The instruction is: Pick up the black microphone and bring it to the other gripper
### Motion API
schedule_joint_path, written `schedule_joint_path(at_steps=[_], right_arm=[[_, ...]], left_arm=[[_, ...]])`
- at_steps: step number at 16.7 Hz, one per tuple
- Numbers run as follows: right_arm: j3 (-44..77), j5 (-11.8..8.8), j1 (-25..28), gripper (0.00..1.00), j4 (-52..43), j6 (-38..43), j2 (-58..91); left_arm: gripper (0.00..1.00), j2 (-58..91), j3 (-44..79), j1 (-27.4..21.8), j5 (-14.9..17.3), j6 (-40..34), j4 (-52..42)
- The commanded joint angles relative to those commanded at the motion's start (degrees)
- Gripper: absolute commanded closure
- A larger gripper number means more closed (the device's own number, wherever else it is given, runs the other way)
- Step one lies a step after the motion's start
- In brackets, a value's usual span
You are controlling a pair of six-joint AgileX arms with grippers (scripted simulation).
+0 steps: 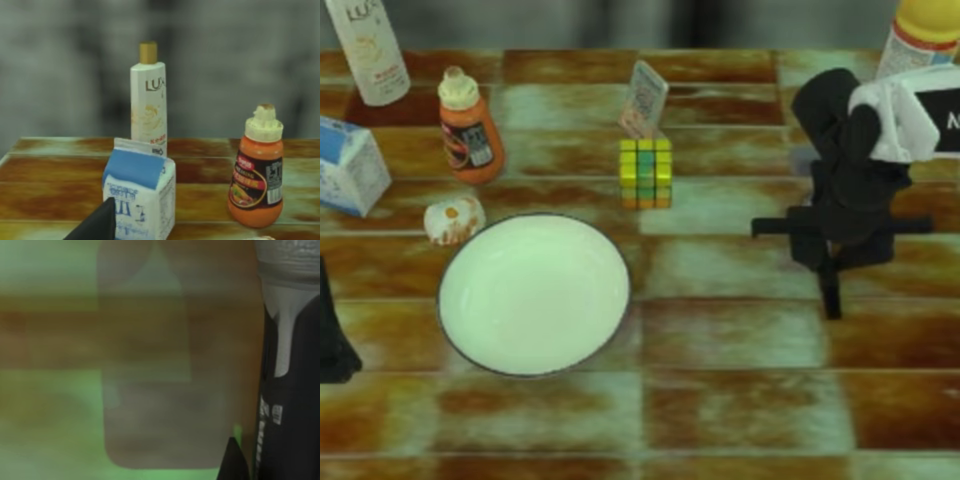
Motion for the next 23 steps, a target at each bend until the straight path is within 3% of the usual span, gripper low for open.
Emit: schedule_joint_path(at_steps=[3, 7, 19, 23], right_arm=[[-0.4, -0.6, 0.1, 1.0, 1.9, -0.5, -0.3], [-2.8, -4.0, 0.2, 1.0, 12.4, -2.9, -2.1], [-20.2, -21.7, -0.3, 1.0, 70.8, -15.3, -14.1], [-24.5, -26.0, -0.6, 1.0, 84.4, -18.8, -18.9]], left_arm=[[0.0, 0.0, 0.0, 0.0, 0.0, 0.0, 0.0], [0.0, 0.0, 0.0, 0.0, 0.0, 0.0, 0.0], [0.0, 0.0, 0.0, 0.0, 0.0, 0.0, 0.0], [0.0, 0.0, 0.0, 0.0, 0.0, 0.0, 0.0]])
